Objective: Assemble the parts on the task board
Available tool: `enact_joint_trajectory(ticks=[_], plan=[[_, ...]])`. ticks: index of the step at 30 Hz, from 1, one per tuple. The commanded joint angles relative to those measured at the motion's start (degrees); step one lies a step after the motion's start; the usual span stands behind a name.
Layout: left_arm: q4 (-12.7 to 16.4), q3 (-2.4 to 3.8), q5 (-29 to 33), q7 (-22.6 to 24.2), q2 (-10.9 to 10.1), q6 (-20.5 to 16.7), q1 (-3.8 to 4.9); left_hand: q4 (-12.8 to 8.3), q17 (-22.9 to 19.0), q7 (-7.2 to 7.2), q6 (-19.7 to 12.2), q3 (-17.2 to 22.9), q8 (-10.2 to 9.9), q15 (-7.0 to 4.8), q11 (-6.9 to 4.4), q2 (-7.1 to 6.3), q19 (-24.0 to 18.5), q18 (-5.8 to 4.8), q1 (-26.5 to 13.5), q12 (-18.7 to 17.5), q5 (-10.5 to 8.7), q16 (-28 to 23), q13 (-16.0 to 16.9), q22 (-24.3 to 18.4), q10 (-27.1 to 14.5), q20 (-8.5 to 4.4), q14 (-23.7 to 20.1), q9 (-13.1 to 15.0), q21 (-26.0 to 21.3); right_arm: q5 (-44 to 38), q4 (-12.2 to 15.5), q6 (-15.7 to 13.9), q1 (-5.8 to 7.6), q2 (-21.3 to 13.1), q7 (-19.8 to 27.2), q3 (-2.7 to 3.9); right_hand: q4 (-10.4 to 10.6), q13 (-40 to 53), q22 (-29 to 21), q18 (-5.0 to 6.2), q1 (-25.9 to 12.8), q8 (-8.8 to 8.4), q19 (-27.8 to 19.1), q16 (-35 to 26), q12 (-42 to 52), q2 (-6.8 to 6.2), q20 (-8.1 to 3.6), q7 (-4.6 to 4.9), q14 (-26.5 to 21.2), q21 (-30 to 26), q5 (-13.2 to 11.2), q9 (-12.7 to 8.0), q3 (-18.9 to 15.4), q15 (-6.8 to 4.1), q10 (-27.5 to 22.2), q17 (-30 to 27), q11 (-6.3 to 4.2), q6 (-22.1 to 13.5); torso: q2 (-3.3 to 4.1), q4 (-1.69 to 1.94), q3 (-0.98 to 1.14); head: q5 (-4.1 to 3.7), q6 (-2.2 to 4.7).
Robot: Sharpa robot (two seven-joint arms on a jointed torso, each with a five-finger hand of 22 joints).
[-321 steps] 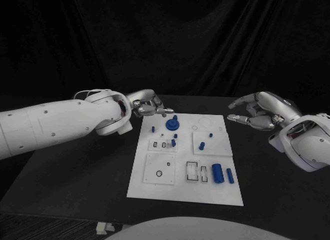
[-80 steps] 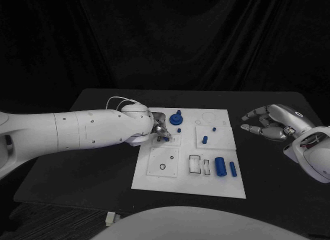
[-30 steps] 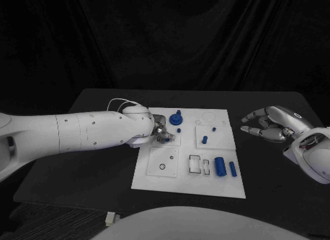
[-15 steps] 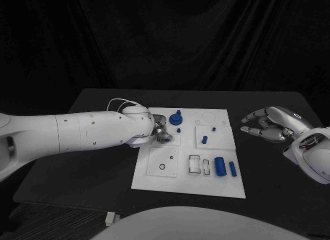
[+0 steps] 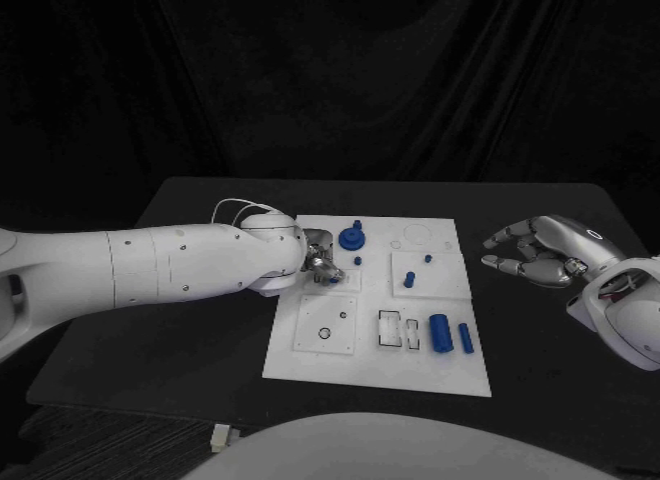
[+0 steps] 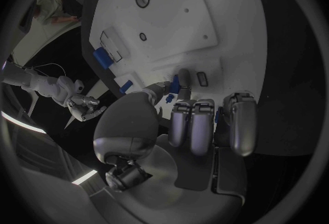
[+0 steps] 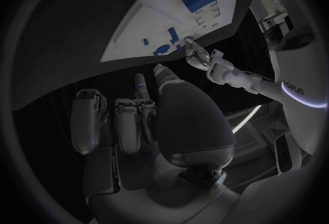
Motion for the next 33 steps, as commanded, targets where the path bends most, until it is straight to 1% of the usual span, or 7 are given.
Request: enact_joint_trajectory(ticks=[1,11,12,21,25,27,33], plan=[[0.81,0.02,0.31,1.72,-0.41,-3.43,-0.09,-0.08,15.09,-0.31,0.23,0.40,0.23,0.12,-0.16,-0.09,-0.23,0.35,0.16,0.20,-0.35,0.15,14.93,9.64,5.89,-0.10,5.95,0.06,-0.07,-0.32,0.02,0.35,-0.16,-0.14,-1.06,0.04,0.07,10.10,11.62,0.29,0.38,-0.26,1.10,0.15,-0.26,0.29,0.10,-0.06,6.01,-0.29,0.25,-0.10,0.39,-0.14,2.79,15.10,-0.11,0.32,-0.01,0.02,0.00,-0.15,-0.01],[2.60,0.02,0.31,2.00,-1.67,-7.21,-0.10,0.03,15.09,-0.28,0.19,0.52,0.20,0.13,-0.14,-0.06,-0.11,0.31,0.02,0.20,-0.52,0.15,14.93,9.74,5.89,-0.10,5.95,0.07,0.04,-0.32,-0.01,0.38,-0.31,-0.27,-1.07,0.04,0.07,10.10,11.62,0.29,0.38,-0.26,1.10,0.15,-0.26,0.29,0.10,-0.06,6.01,-0.29,0.25,-0.10,0.39,-0.14,2.79,15.10,-0.11,0.32,-0.01,0.04,0.00,0.08,-0.01],[2.65,0.02,0.31,2.00,-1.71,-7.38,-0.10,0.23,15.09,-0.23,0.08,0.68,0.07,0.14,-0.11,-0.03,-0.03,0.29,-0.23,0.20,-1.38,0.15,14.93,9.80,5.89,-0.09,5.95,0.03,0.08,-0.32,-0.01,0.39,-0.33,-0.27,-1.07,0.04,0.07,10.10,11.62,0.29,0.38,-0.26,1.10,0.15,-0.26,0.29,0.10,-0.06,6.01,-0.29,0.25,-0.10,0.39,-0.14,2.79,15.10,-0.11,0.32,-0.02,0.06,0.00,0.11,-0.01],[2.60,0.01,-0.25,1.48,-1.83,-7.96,-0.21,0.50,15.09,-0.15,-0.13,0.99,-0.18,0.16,-0.06,0.26,-0.03,0.30,-0.35,0.20,-1.97,0.15,14.93,9.82,5.89,-0.07,5.95,-0.11,0.04,-0.32,-0.04,0.38,-0.39,-0.27,-1.06,0.04,0.04,10.04,11.59,0.31,0.44,-0.25,1.07,0.15,-0.29,0.34,0.10,-0.05,6.01,-0.36,0.32,-0.10,0.46,-0.14,2.76,15.10,-0.10,0.40,-0.02,-0.02,0.00,0.12,-0.01],[2.19,0.00,-0.97,1.29,-1.68,-8.09,-0.67,0.65,15.09,-0.09,-0.22,1.07,-0.28,0.18,-0.03,0.37,-0.07,0.32,-0.45,0.20,-2.20,0.15,14.93,9.79,5.89,-0.07,5.95,-0.16,-0.03,-0.32,-0.02,0.41,-0.41,-0.28,-1.03,0.04,0.05,10.00,11.58,0.32,0.44,-0.25,1.05,0.15,-0.32,0.37,0.10,-0.05,6.01,-0.41,0.34,-0.11,0.48,-0.14,2.73,15.10,-0.09,0.41,-0.02,-0.01,0.01,0.22,-0.01],[1.69,0.00,-1.38,1.35,-1.39,-8.64,-1.05,0.83,15.09,-0.05,-0.25,1.13,-0.35,0.20,0.01,0.49,-0.04,0.31,-0.55,0.20,-2.41,0.15,14.93,9.81,5.89,-0.05,5.95,-0.21,-0.02,-0.32,0.02,0.41,-0.42,-0.32,-1.00,0.04,0.05,10.00,11.58,0.32,0.44,-0.25,1.05,0.15,-0.32,0.37,0.10,-0.05,6.01,-0.41,0.34,-0.11,0.48,-0.14,2.73,15.10,-0.09,0.41,-0.02,0.01,0.01,0.13,-0.01],[1.03,0.00,-2.24,1.64,-1.05,-9.53,-1.73,0.93,15.09,-0.04,-0.27,1.21,-0.39,0.22,0.02,0.61,-0.05,0.32,-0.57,0.20,-2.53,0.15,14.93,9.81,5.89,-0.04,5.95,-0.23,-0.04,-0.32,0.22,0.46,-0.46,-0.54,-0.97,0.04,0.05,10.00,11.58,0.32,0.44,-0.25,1.05,0.15,-0.32,0.37,0.10,-0.05,6.01,-0.41,0.34,-0.11,0.48,-0.14,2.73,15.10,-0.09,0.41,0.02,0.02,-0.03,-0.13,-0.01]])
